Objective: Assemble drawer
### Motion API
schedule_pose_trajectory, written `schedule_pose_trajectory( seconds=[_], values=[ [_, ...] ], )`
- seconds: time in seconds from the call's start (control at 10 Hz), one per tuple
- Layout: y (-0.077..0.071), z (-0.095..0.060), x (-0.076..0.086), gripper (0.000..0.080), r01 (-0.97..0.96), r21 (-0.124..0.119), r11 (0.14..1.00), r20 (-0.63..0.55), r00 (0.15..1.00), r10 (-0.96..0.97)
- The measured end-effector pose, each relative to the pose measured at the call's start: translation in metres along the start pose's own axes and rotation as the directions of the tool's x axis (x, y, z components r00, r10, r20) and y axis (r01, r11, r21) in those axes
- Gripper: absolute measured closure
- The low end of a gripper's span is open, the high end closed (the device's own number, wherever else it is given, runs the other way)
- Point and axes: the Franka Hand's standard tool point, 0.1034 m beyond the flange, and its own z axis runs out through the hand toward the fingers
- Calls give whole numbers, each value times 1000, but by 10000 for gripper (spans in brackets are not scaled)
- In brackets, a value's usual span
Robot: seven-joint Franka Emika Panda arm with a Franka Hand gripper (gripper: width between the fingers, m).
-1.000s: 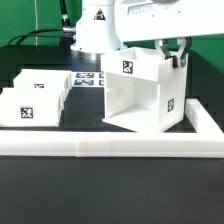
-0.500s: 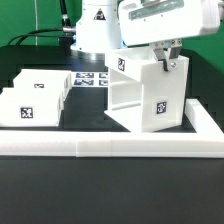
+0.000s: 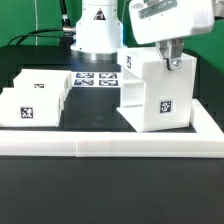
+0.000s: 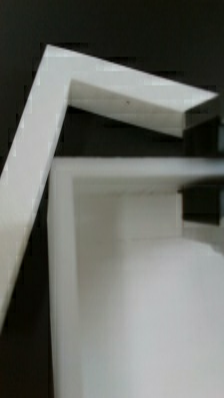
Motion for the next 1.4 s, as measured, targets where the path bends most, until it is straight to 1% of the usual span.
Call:
schedule_pose_trajectory(
  seconds=[0.1, 0.2, 0.3, 0.4, 0.5, 0.6, 0.9, 1.0, 1.1, 1.2, 1.4],
  values=[
    [-8, 2, 1, 742, -70, 10, 998, 7, 998, 70],
    [-16, 4, -1, 741, -135, 14, 991, 16, 991, 135],
    [-21, 6, -3, 741, -129, 8, 992, 22, 991, 129],
    [-29, 8, -1, 741, -136, 7, 991, 26, 990, 135],
    [-41, 10, 2, 741, -138, 16, 990, 28, 990, 138],
    [-49, 12, 3, 741, -143, 21, 990, 28, 989, 142],
    [-65, 15, 6, 741, -155, 22, 988, 30, 988, 155],
    [-65, 15, 6, 741, -153, 18, 988, 28, 988, 152],
    [-65, 15, 7, 678, -148, 19, 989, 27, 989, 147],
    [-65, 15, 6, 678, -144, 18, 989, 28, 989, 143],
    [-65, 15, 5, 404, -135, 19, 991, 28, 991, 134]
  ],
)
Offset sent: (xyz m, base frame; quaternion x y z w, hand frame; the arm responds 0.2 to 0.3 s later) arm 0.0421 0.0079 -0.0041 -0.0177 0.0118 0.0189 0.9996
